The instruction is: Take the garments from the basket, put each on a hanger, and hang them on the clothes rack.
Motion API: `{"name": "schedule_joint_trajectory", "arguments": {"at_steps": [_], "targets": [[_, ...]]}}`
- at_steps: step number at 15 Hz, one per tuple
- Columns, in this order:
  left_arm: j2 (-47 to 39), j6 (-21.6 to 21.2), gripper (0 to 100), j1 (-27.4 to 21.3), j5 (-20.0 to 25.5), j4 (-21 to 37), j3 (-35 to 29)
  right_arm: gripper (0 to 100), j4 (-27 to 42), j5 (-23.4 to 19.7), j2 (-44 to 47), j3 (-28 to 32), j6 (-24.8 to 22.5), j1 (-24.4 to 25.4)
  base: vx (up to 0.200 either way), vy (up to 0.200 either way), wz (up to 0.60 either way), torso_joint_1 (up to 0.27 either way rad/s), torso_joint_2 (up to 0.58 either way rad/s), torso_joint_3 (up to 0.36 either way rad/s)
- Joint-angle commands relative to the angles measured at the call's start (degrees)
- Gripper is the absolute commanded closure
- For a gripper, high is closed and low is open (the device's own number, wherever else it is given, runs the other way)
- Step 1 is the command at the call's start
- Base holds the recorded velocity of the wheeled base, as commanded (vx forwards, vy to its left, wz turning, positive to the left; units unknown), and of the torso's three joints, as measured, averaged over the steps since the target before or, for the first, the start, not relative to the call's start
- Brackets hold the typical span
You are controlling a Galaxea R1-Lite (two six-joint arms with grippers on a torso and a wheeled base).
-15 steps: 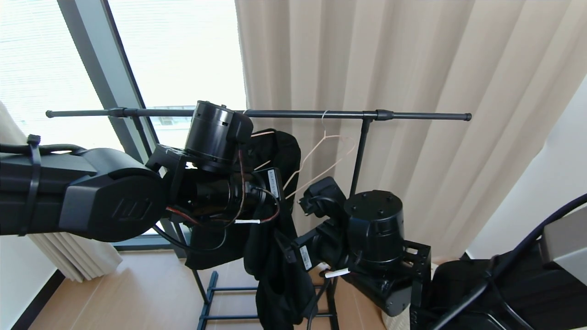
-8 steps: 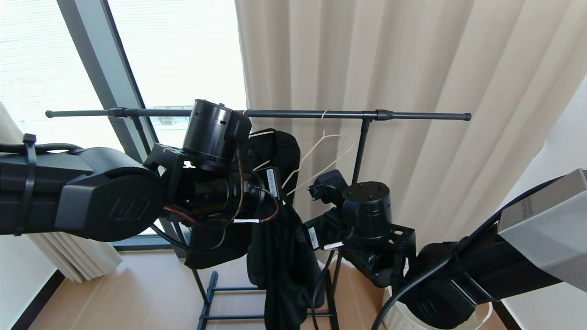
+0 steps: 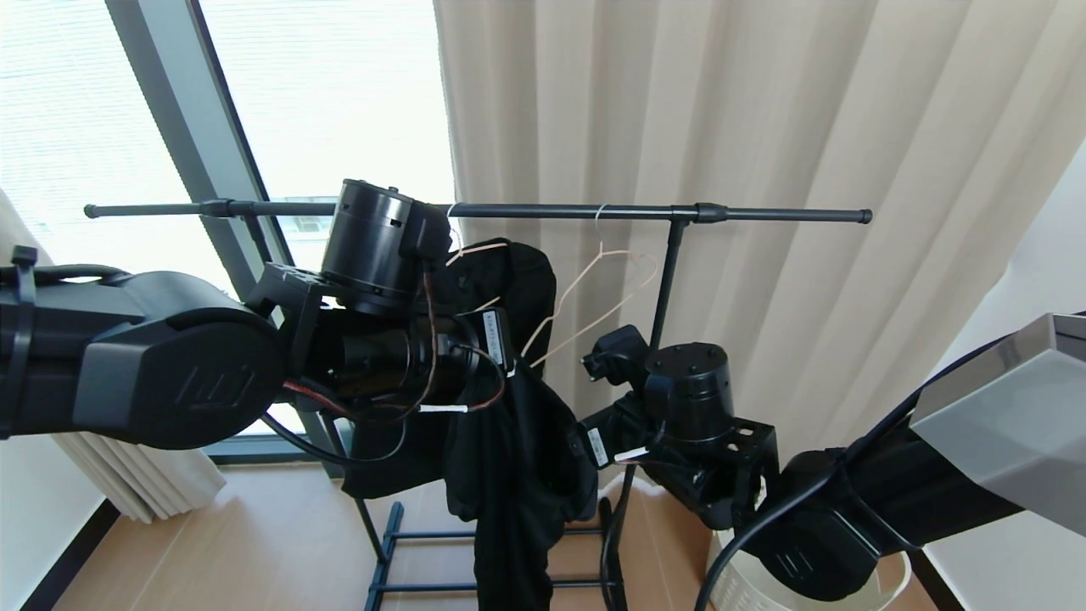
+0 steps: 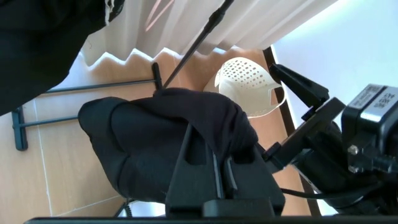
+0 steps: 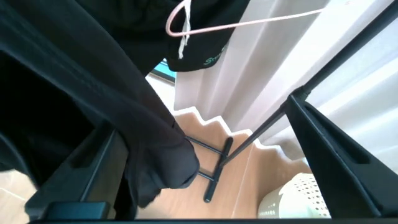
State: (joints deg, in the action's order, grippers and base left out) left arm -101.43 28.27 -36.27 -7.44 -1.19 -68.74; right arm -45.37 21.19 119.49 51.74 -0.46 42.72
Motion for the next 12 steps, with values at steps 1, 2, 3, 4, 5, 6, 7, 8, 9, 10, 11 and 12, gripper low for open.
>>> {"name": "schedule_joint_trajectory", "arguments": {"at_steps": [1,2,3,4,5,6,7,8,9,10,11,12], "targets": [[0.2,0.0,100,0.1,0.0,0.0,-0.1,0,-0.2,-1.3,-0.1,-1.6,-0.4,0.1,0.0,0.0,0.0,0.0,0.0,0.0],[0.2,0.0,100,0.1,0.0,0.0,0.0,0,-0.2,-1.8,-0.2,-2.0,-0.5,0.1,0.0,0.0,0.0,0.0,0.0,0.0],[0.2,0.0,100,0.1,0.0,0.0,0.0,0,-0.2,-1.9,-0.2,-2.0,-0.5,0.1,0.0,0.0,0.0,0.0,0.0,0.0],[0.2,0.0,100,0.2,0.0,0.0,0.0,0,-0.2,-1.9,-0.2,-2.1,-0.6,0.1,0.0,0.0,0.0,0.0,0.0,0.0],[0.2,0.0,100,0.2,0.0,0.0,-0.1,0,-0.1,-1.9,-0.2,-2.3,-0.8,0.1,0.0,0.0,0.0,0.0,0.0,0.0],[0.5,-0.1,100,0.3,0.1,0.0,0.1,0,-0.1,-1.9,0.0,-2.3,-2.3,0.1,0.0,0.0,0.0,0.0,0.0,0.0],[0.6,-0.4,100,0.4,0.1,0.0,0.2,0,-0.1,-1.9,0.1,-2.3,-2.6,0.0,0.0,0.0,0.0,0.0,0.0,0.0],[0.6,-1.1,100,0.5,0.1,0.0,0.5,0,-0.1,-1.9,0.1,-2.0,-2.6,-0.1,0.0,0.0,0.0,0.0,0.0,0.0],[0.9,-1.6,100,0.5,0.1,0.0,1.1,0,0.0,-1.9,0.2,-1.8,-2.7,-0.4,0.0,0.0,0.0,0.0,0.0,0.0],[1.0,-1.8,100,0.5,0.2,0.0,1.2,0,0.0,-1.8,0.6,-1.7,-2.8,-0.6,0.0,0.0,0.0,0.0,0.0,0.0],[1.0,-2.2,100,0.5,0.3,0.0,1.4,0,-0.1,-1.8,0.8,-1.5,-2.8,-0.8,0.0,0.0,0.0,0.0,0.0,0.0],[1.0,-2.2,100,0.5,0.3,0.0,1.8,100,0.0,-1.7,0.8,-1.2,-2.8,-1.0,0.0,0.0,0.0,0.0,0.0,0.0]]}}
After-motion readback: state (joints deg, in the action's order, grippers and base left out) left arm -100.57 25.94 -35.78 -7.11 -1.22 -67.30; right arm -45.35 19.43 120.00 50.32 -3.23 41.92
